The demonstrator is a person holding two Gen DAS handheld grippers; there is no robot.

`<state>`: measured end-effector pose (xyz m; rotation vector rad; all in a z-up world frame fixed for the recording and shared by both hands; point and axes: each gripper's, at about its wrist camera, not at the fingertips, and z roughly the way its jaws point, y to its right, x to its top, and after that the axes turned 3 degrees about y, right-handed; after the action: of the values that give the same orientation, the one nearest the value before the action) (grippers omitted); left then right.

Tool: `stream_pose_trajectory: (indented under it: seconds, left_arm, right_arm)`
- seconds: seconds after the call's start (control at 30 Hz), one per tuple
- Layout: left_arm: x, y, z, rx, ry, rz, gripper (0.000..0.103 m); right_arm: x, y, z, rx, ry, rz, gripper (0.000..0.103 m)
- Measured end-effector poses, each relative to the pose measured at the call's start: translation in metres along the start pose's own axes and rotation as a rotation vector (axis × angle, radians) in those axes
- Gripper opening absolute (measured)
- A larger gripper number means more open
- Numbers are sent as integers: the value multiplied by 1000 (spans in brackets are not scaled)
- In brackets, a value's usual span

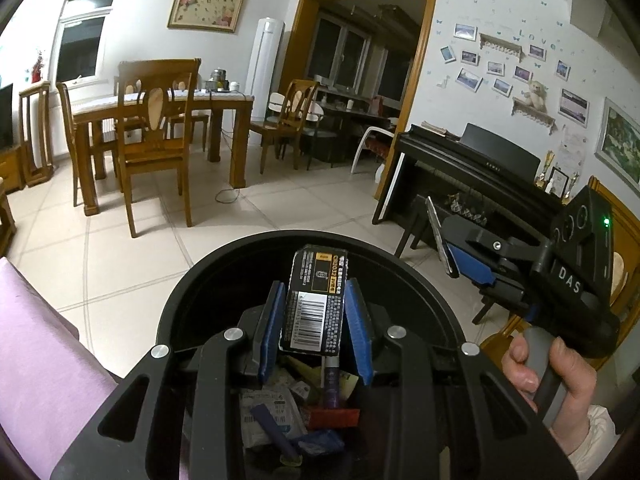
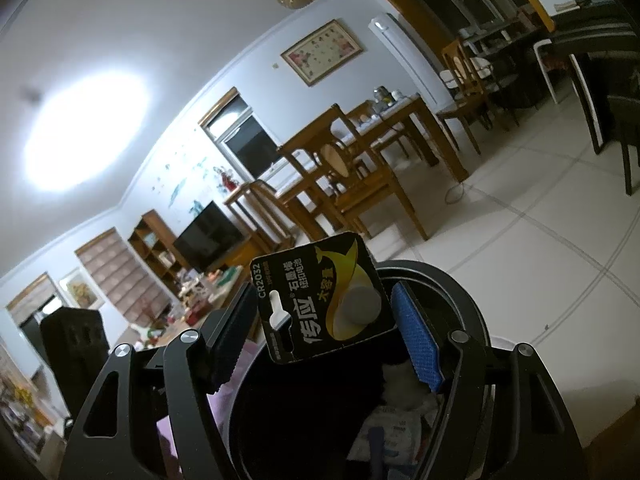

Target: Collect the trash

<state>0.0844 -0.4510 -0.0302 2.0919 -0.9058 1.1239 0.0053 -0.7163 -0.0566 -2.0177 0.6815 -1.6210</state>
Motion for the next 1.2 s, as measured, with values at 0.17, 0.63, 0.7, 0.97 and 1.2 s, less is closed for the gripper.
stream_pose_trajectory:
  seconds: [0.17,0.63,0.7,0.97,1.2]
  left_arm:
    - [6,6,-11,46,49,33,93]
    - [5,2,-61,70,81,86,97]
    - [0,-5,-73,97,75,85,97]
    - [-35,-64,-148,340,64,-7,98]
    - [-72,-132,-233,580,119,-142,98]
  right_arm:
    - [-10,-9,3,5,-1,11,86]
    - [-31,-44,-3,19,-65,-16,93]
    - [-37,-54,-1,30,-82,-30,94]
    - [-85,-148,29,134,-238,-143,98]
    - [-143,-256,59,215,-364,-291,98]
